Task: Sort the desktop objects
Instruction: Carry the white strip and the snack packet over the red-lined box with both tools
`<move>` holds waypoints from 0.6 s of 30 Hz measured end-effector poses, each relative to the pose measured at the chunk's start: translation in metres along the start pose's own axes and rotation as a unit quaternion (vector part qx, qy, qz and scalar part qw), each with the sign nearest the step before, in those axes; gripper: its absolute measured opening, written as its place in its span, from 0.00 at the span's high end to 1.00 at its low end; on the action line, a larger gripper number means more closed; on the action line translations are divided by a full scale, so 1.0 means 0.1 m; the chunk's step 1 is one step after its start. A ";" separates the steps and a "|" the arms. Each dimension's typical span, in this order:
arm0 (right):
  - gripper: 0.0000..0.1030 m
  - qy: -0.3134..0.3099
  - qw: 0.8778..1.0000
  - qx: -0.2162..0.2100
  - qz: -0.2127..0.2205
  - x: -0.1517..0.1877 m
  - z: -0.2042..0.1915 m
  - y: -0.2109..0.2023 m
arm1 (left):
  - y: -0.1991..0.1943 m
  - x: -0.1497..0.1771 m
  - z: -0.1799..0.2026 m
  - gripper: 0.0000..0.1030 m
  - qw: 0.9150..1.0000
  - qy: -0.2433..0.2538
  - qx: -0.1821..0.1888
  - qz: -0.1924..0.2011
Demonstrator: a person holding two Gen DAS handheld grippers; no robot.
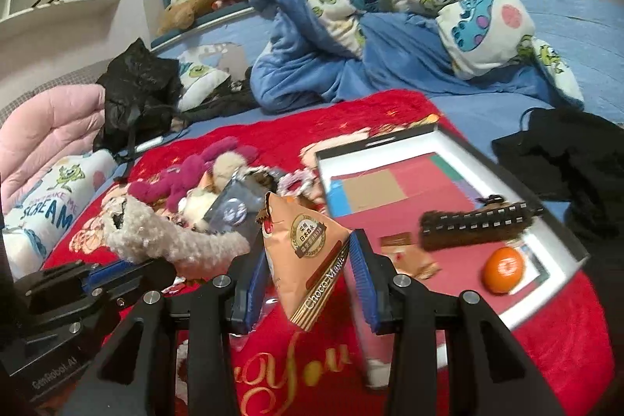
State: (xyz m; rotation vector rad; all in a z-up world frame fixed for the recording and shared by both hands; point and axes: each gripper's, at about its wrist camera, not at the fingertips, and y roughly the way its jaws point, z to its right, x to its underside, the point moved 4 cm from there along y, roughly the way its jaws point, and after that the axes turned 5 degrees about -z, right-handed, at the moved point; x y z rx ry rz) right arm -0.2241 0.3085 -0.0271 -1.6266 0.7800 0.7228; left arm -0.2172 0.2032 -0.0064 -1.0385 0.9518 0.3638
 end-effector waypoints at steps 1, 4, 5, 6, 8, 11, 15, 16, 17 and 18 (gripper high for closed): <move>0.63 0.003 1.000 0.002 0.004 -0.01 0.05 -0.03 | 0.02 -0.02 0.07 0.87 1.000 0.004 0.005 0.001; 0.63 0.013 1.000 0.010 0.014 -0.03 0.23 -0.14 | 0.12 -0.05 0.25 0.87 1.000 0.017 0.016 -0.004; 0.63 0.020 1.000 0.011 0.018 -0.04 0.31 -0.17 | 0.15 -0.06 0.30 0.87 1.000 0.021 0.018 -0.006; 0.63 0.024 0.999 0.012 0.021 -0.04 0.37 -0.20 | 0.19 -0.06 0.35 0.87 0.999 0.025 0.022 -0.009; 0.63 0.035 0.999 0.019 0.025 -0.05 0.52 -0.26 | 0.26 -0.08 0.46 0.87 0.999 0.032 0.027 -0.012; 0.63 0.051 0.998 0.028 0.034 -0.05 0.73 -0.36 | 0.35 -0.13 0.65 0.87 0.998 0.051 0.035 -0.014; 0.63 0.070 0.996 0.035 0.045 -0.04 0.97 -0.44 | 0.43 -0.20 0.88 0.87 0.996 0.067 0.052 -0.010; 0.63 0.074 0.996 0.036 0.045 -0.03 1.03 -0.45 | 0.44 -0.20 0.94 0.87 0.996 0.071 0.056 -0.009; 0.62 0.077 0.995 0.040 0.044 -0.02 1.08 -0.44 | 0.47 -0.21 0.98 0.87 0.995 0.075 0.058 -0.009; 0.62 0.078 0.995 0.042 0.043 0.00 1.12 -0.44 | 0.49 -0.21 1.03 0.87 0.995 0.079 0.059 -0.009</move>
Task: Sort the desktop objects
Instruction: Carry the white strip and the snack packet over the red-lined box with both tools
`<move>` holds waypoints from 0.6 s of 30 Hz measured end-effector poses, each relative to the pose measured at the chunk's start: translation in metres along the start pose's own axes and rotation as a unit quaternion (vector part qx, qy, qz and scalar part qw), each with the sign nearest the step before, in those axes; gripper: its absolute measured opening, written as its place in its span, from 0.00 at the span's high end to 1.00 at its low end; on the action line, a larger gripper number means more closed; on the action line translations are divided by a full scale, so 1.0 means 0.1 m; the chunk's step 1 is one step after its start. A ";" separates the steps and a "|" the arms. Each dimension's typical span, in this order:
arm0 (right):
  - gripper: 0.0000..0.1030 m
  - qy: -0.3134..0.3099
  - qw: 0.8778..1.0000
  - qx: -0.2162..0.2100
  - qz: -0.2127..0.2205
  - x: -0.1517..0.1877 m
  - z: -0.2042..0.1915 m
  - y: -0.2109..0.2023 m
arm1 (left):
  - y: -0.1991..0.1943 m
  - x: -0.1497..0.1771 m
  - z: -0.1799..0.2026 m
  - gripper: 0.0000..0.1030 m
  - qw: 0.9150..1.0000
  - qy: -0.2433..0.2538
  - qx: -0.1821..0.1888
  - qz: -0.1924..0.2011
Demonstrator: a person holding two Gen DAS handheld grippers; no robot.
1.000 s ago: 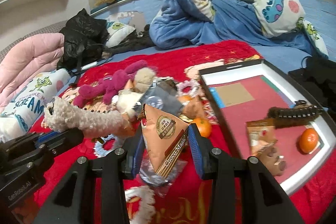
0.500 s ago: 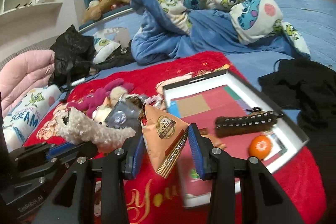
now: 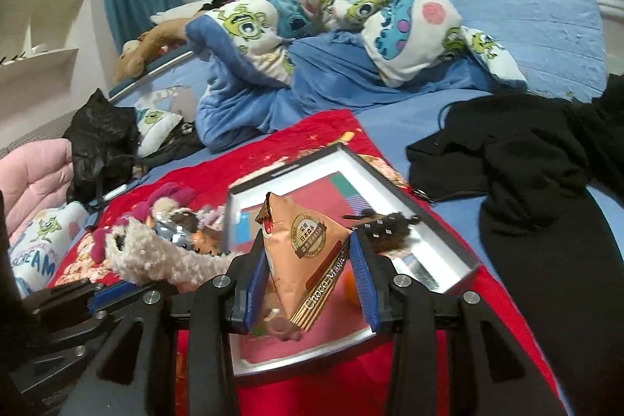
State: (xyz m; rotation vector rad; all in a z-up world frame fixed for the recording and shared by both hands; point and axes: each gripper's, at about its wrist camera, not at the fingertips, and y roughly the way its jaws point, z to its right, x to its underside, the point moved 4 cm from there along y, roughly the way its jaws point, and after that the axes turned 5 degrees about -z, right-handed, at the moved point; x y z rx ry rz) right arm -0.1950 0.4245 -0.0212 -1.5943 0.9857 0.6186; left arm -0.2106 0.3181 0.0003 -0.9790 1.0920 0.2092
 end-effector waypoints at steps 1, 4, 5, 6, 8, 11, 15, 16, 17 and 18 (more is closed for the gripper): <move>0.62 0.001 1.000 0.002 -0.001 0.01 0.03 0.01 | 0.03 0.00 0.04 0.87 1.000 0.004 -0.002 0.000; 0.62 0.004 1.000 0.003 -0.001 0.00 0.10 0.04 | 0.08 -0.01 0.07 0.87 1.000 -0.003 0.005 0.000; 0.63 0.006 1.000 0.003 0.001 0.00 0.11 0.04 | 0.10 -0.02 0.07 0.87 1.000 -0.009 0.008 0.000; 0.62 0.008 1.000 0.002 0.002 0.01 0.13 0.04 | 0.12 -0.03 0.05 0.87 1.000 -0.013 0.009 0.001; 0.62 0.011 1.000 0.001 0.004 0.00 0.16 0.05 | 0.15 -0.05 0.04 0.87 1.000 -0.021 0.013 0.005; 0.62 0.010 1.000 0.005 0.003 -0.01 0.21 0.10 | 0.22 -0.10 0.02 0.87 1.000 -0.016 0.009 0.007; 0.62 0.010 1.000 0.008 -0.002 -0.03 0.27 0.19 | 0.34 -0.12 -0.01 0.87 1.000 -0.013 0.005 0.006; 0.62 0.010 1.000 0.009 -0.002 -0.03 0.29 0.21 | 0.38 -0.12 -0.03 0.87 1.000 -0.015 0.006 0.004; 0.62 0.014 1.000 0.004 -0.007 -0.03 0.31 0.25 | 0.42 -0.11 -0.05 0.87 1.000 -0.016 0.008 0.003; 0.62 0.018 1.000 -0.003 -0.009 -0.03 0.33 0.27 | 0.45 -0.11 -0.06 0.87 1.000 -0.016 0.007 0.002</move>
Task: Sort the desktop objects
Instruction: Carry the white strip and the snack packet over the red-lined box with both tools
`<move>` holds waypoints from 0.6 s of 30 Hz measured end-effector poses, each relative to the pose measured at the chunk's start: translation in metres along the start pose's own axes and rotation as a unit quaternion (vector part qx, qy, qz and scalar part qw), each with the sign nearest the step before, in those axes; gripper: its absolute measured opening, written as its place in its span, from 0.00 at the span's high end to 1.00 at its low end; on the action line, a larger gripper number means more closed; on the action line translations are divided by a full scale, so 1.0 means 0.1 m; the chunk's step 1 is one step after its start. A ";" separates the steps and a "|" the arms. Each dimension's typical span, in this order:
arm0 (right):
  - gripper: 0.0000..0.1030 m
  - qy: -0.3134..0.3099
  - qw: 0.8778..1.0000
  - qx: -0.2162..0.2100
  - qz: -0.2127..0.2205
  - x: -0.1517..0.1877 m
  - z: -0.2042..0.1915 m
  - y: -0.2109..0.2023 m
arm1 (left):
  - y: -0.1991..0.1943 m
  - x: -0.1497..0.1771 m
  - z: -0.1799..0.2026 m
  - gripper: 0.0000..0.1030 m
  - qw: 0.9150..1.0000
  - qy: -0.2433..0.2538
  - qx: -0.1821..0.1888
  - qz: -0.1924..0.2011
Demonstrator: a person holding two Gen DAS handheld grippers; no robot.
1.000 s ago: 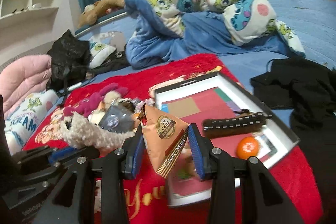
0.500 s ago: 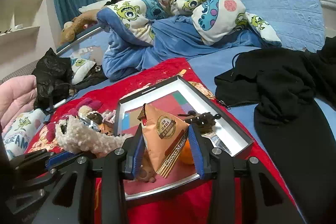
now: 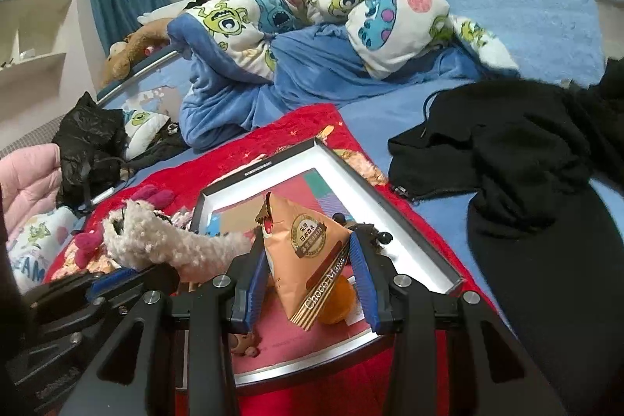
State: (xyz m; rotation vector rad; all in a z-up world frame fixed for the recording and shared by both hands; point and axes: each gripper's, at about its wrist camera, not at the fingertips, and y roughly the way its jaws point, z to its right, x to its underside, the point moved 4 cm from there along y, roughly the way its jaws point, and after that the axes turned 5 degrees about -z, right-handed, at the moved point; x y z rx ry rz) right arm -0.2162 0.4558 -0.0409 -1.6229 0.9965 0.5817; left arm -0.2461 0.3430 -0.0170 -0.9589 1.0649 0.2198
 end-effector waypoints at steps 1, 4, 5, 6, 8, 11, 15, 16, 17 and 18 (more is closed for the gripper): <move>0.62 0.001 1.000 -0.002 0.000 0.00 0.00 0.01 | 0.04 0.01 -0.02 0.87 1.000 0.000 -0.001 -0.002; 0.62 -0.001 1.000 0.003 -0.004 -0.01 0.03 0.08 | 0.16 0.06 -0.08 0.87 1.000 -0.006 0.002 -0.007; 0.62 0.000 1.000 0.002 -0.008 0.00 0.05 0.11 | 0.20 0.08 -0.11 0.87 1.000 -0.009 0.003 -0.009; 0.62 -0.001 1.000 0.003 -0.012 0.01 0.06 0.15 | 0.23 0.10 -0.14 0.87 1.000 -0.012 0.003 -0.011; 0.62 -0.004 1.000 0.011 -0.019 0.03 0.07 0.22 | 0.32 0.15 -0.19 0.88 1.000 -0.016 0.000 -0.017; 0.62 0.001 0.999 0.014 -0.032 0.05 0.10 0.34 | 0.44 0.21 -0.25 0.91 0.999 -0.022 0.001 -0.025; 0.62 0.003 0.999 0.015 -0.041 0.03 0.10 0.46 | 0.49 0.20 -0.33 0.94 0.999 -0.034 0.010 -0.022; 0.62 0.003 0.999 0.016 -0.039 0.02 0.09 0.47 | 0.50 0.19 -0.34 0.94 0.999 -0.034 0.015 -0.021; 0.62 -0.002 0.999 0.020 -0.039 0.01 0.07 0.48 | 0.51 0.18 -0.35 0.94 0.999 -0.035 0.017 -0.019; 0.62 -0.005 0.999 0.023 -0.040 0.01 0.06 0.50 | 0.51 0.18 -0.34 0.94 0.999 -0.034 0.018 -0.018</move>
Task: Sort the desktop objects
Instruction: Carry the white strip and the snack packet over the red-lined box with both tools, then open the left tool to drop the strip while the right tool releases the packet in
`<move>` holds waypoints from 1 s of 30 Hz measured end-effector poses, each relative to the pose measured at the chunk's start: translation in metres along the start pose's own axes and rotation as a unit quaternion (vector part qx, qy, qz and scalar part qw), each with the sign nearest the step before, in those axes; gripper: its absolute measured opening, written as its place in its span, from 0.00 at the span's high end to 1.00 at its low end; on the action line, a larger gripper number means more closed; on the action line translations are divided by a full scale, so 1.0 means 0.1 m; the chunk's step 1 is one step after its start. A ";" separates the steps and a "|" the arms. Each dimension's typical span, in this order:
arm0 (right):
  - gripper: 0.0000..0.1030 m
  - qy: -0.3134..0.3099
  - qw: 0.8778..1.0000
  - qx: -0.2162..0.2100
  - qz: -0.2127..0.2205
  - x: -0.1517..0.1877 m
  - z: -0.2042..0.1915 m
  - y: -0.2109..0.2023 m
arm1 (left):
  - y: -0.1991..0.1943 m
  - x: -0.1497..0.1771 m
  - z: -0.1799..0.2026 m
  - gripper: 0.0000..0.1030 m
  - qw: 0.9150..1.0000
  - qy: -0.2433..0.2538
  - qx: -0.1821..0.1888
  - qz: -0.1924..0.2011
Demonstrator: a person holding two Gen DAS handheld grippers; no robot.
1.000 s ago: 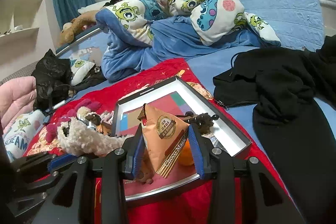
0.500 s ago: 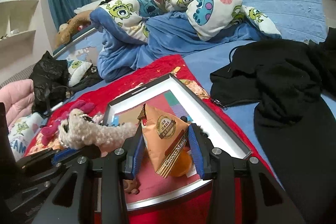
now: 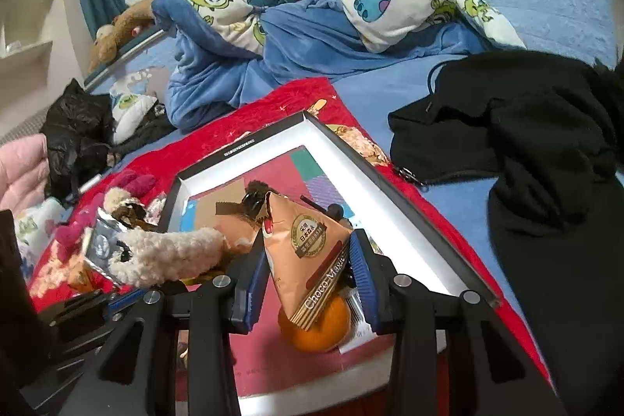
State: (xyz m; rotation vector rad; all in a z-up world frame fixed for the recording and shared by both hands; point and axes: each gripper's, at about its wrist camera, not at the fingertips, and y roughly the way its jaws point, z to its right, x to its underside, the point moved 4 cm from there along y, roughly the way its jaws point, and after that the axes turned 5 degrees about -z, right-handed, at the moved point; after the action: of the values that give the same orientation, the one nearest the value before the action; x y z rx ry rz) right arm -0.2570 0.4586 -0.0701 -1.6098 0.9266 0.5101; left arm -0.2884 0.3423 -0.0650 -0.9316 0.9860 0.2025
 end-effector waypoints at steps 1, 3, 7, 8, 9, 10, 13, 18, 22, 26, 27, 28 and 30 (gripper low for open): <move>0.62 -0.001 1.000 0.001 0.000 -0.01 -0.01 0.01 | 0.01 0.00 0.00 0.94 1.000 0.001 0.002 0.000; 0.62 0.002 1.000 0.001 -0.001 -0.01 -0.01 0.05 | 0.02 0.00 0.02 0.94 1.000 0.004 0.004 -0.002; 0.62 0.008 1.000 0.003 -0.002 -0.01 -0.05 0.08 | 0.02 0.03 0.04 0.94 1.000 0.006 0.000 -0.003; 0.62 0.006 1.000 0.004 -0.003 0.00 -0.07 0.09 | 0.01 0.04 0.03 0.94 1.000 0.004 0.000 -0.003; 0.62 0.001 1.000 0.007 -0.003 0.01 -0.09 0.09 | 0.01 0.05 0.02 0.94 1.000 0.001 0.002 -0.004; 0.62 -0.002 1.000 0.009 -0.003 0.01 -0.10 0.09 | 0.00 0.06 0.01 0.94 1.000 -0.002 0.002 -0.004; 0.62 -0.009 1.000 0.015 -0.003 0.03 -0.13 0.09 | -0.02 0.08 -0.03 0.94 1.000 -0.010 -0.004 -0.006; 0.62 -0.010 1.000 0.018 -0.002 0.04 -0.13 0.09 | -0.03 0.10 -0.05 0.94 1.000 -0.012 -0.013 -0.011; 0.62 -0.009 1.000 0.016 -0.002 0.04 -0.14 0.09 | -0.04 0.11 -0.04 0.92 0.999 -0.007 -0.029 -0.014; 0.56 -0.021 1.000 0.007 0.002 0.05 -0.18 0.06 | -0.12 0.13 -0.10 0.44 0.999 -0.019 -0.026 -0.006; 0.53 -0.026 1.000 0.010 0.005 0.05 -0.20 0.05 | -0.16 0.13 -0.10 0.26 1.000 -0.018 -0.016 -0.001; 0.52 -0.030 0.999 0.011 0.007 0.05 -0.22 0.04 | -0.20 0.13 -0.09 0.21 1.000 -0.014 -0.012 0.005; 0.33 -0.034 0.999 0.007 0.018 0.04 -0.25 -0.01 | -0.23 0.15 -0.07 0.00 1.000 -0.005 -0.028 0.002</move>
State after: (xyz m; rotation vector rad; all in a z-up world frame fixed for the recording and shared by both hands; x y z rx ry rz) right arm -0.2574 0.4336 -0.0664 -1.5564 0.9084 0.5793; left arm -0.2719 0.3191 -0.0651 -0.9794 0.9780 0.2396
